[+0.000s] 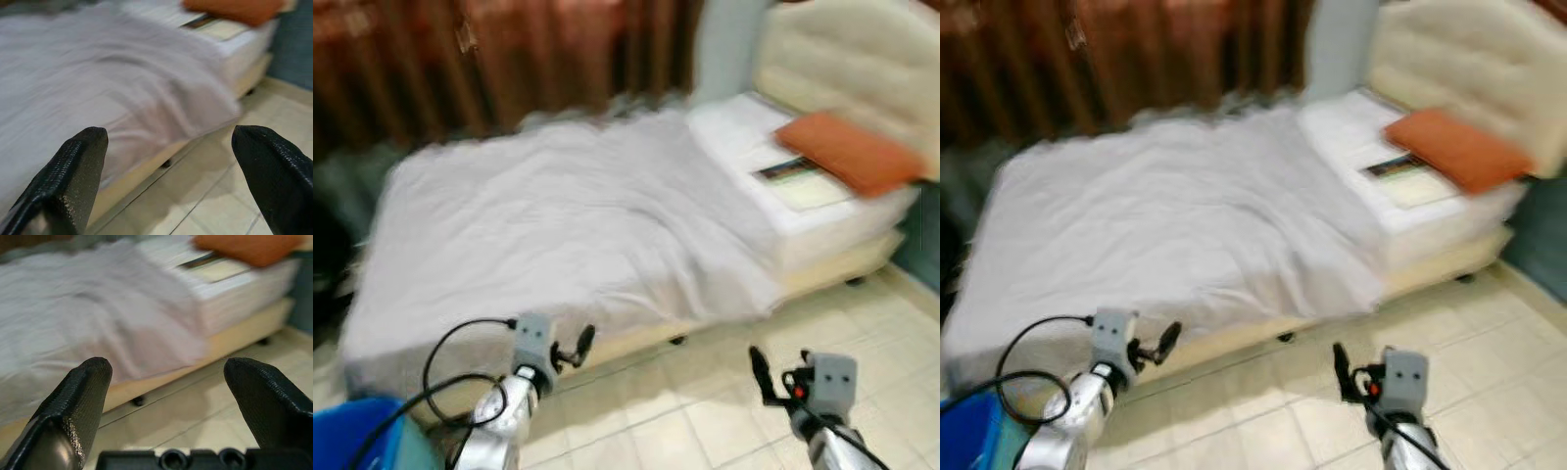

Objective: Clean up the room

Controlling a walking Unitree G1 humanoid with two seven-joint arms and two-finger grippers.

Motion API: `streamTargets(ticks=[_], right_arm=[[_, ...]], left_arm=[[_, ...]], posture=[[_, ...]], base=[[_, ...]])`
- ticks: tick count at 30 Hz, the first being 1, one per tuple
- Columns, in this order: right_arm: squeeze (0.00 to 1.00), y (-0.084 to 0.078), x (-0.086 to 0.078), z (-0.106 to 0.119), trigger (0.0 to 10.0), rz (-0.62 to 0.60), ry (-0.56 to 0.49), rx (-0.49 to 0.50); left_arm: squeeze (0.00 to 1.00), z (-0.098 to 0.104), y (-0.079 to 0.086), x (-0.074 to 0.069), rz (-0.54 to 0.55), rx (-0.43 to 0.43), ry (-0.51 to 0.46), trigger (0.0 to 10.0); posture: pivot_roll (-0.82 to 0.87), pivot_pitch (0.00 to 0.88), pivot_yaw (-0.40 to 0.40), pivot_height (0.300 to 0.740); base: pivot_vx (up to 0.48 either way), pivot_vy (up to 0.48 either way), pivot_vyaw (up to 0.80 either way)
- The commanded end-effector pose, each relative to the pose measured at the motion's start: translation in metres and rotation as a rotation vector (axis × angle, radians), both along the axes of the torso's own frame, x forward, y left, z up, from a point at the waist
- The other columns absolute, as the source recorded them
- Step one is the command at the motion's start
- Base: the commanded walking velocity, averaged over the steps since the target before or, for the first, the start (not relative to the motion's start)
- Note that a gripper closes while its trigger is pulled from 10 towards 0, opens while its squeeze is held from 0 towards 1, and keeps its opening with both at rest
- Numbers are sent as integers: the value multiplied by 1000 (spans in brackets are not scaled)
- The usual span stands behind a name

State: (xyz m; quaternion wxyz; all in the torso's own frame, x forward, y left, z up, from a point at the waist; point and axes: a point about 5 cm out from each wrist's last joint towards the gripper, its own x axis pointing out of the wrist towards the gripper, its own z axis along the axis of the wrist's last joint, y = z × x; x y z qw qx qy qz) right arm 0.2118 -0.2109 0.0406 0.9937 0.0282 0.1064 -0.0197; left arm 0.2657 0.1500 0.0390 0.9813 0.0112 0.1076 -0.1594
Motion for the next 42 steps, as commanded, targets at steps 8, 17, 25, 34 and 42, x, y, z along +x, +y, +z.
streamTargets(ticks=[8, 17, 25, 34, 42], right_arm=[[0, 10, 14, 4, 10000, 47, -19, 5], [0, 7, 8, 1, 10000, 47, -6, -2], [0, 4, -1, -3, 10000, 20, -4, 12], [0, 8, 5, 4, 10000, 39, -49, -6], [0, 9, 8, 4, 10000, 34, -43, 6]], left_arm=[[0, 2, 8, 0, 82, -37, 4, 10000], [0, -9, 11, -10, 93, -22, 39, 10000], [0, 0, 6, -7, 8, -24, -10, 10000], [0, 1, -3, 0, -26, -55, -7, 10000], [0, 4, -1, 1, -21, -47, -27, 10000]], posture=[[-68, 0, 2, 740], [-82, 0, -7, 740], [-93, 0, 0, 740], [-110, 0, 14, 740], [-99, 0, 11, 740]], base=[[0, 0, -800], [0, 0, -800], [171, 0, -800], [480, 0, -267], [480, 0, -677]])
